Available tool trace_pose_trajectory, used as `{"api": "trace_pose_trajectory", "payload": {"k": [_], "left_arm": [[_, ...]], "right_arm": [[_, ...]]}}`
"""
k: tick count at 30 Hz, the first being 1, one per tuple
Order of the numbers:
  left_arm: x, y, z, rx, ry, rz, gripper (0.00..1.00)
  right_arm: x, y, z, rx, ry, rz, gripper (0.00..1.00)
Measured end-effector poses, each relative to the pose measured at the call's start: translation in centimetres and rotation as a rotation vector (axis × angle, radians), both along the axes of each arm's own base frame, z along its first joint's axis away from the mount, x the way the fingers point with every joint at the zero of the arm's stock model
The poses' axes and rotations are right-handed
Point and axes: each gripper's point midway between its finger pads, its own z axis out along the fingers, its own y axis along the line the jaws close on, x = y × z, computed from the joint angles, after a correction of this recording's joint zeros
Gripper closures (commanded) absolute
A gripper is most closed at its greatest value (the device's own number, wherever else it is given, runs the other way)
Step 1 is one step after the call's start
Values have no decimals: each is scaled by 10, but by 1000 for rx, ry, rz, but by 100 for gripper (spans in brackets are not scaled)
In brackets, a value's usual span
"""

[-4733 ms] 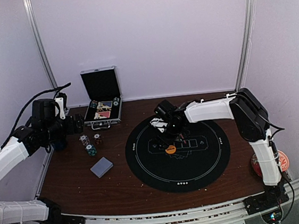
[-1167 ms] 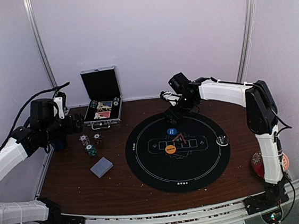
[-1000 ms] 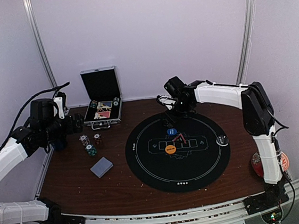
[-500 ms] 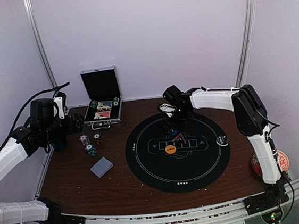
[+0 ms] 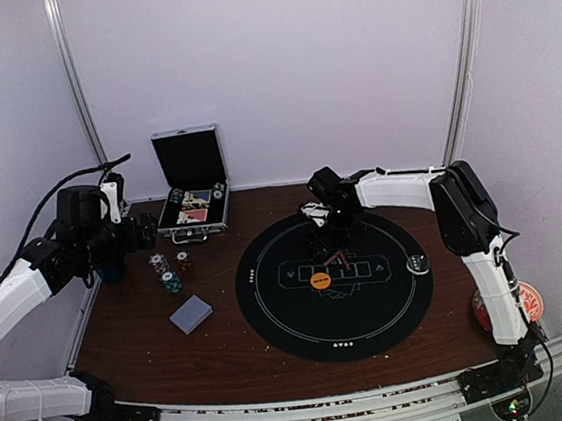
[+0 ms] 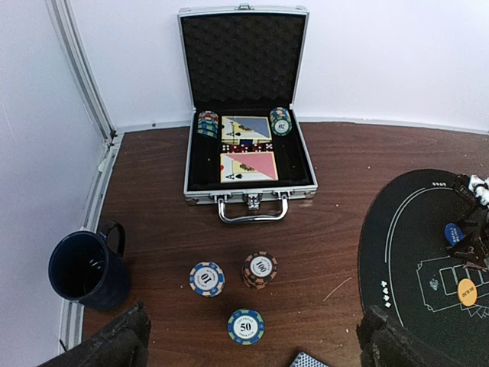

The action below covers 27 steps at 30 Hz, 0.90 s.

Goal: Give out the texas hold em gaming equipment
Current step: Move the small blind button to the small blind area.

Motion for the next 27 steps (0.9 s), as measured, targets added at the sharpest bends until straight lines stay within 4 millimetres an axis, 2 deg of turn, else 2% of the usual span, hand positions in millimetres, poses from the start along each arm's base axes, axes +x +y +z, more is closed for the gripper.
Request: {"api": "trace_pose_trajectory", "payload": {"k": [12, 24, 27], "left_arm": [[0, 0, 0, 0, -1, 1, 2], [0, 2, 0, 5, -2, 11, 2], [0, 2, 0, 5, -2, 12, 2]], "right_arm": [[1, -1, -1, 3, 2, -7, 16], [1, 3, -2, -10, -16, -9, 23], [1, 6, -2, -14, -25, 2, 27]]}}
